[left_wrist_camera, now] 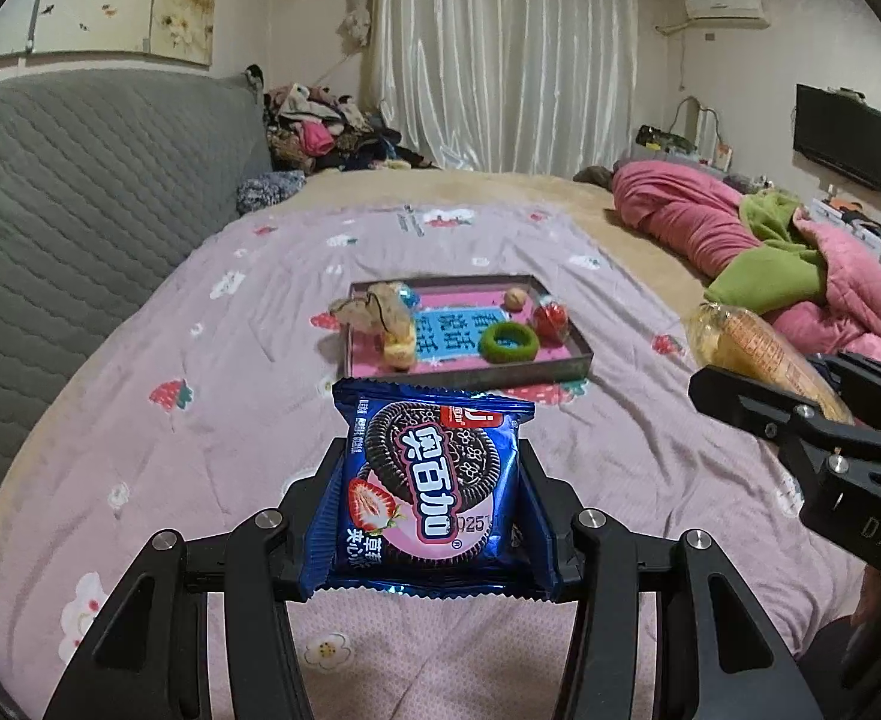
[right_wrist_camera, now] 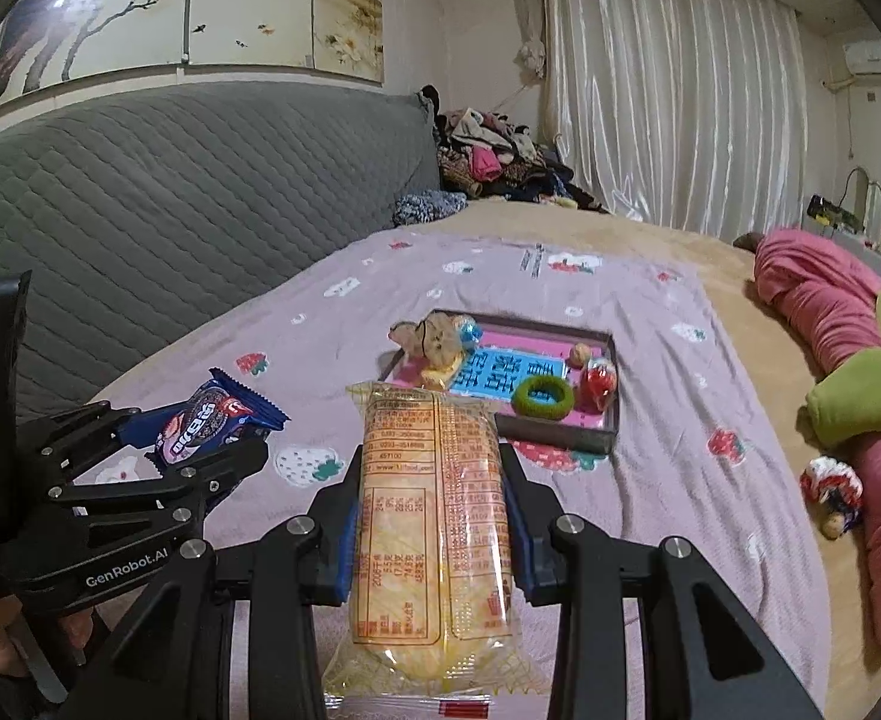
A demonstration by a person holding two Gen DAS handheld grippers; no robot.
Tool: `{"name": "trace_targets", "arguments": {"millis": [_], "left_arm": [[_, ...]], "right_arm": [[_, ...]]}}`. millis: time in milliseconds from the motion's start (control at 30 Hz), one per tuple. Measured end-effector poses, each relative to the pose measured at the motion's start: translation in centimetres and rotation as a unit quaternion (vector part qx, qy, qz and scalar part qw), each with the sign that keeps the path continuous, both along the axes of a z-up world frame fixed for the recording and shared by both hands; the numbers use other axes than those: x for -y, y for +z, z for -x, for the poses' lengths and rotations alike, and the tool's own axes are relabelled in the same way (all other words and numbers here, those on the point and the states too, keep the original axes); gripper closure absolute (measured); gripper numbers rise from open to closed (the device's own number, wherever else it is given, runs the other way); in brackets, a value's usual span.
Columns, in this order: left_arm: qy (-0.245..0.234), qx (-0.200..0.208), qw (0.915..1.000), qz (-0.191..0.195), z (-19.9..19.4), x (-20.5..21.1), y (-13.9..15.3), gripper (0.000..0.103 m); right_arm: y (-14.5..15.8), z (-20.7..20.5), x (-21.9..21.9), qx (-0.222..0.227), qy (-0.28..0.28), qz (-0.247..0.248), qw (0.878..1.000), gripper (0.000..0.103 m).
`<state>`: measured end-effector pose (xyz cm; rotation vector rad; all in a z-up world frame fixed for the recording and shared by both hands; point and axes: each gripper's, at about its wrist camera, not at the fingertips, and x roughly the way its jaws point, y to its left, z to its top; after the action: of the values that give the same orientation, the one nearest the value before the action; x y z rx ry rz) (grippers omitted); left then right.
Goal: Organize objects
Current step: 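Lift the cookie pack and bread pack and carry them toward the tray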
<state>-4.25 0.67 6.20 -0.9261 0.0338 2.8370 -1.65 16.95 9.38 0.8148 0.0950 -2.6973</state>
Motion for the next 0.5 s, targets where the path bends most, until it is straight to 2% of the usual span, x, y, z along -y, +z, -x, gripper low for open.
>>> {"name": "trace_targets", "arguments": {"millis": [500], "left_arm": [[-0.008, -0.029, 0.9995, 0.003, 0.1, -0.5, 3.5, 0.050]], "right_arm": [[4.6, -0.6, -0.5, -0.040, -0.009, -0.012, 0.999, 0.064]]}}
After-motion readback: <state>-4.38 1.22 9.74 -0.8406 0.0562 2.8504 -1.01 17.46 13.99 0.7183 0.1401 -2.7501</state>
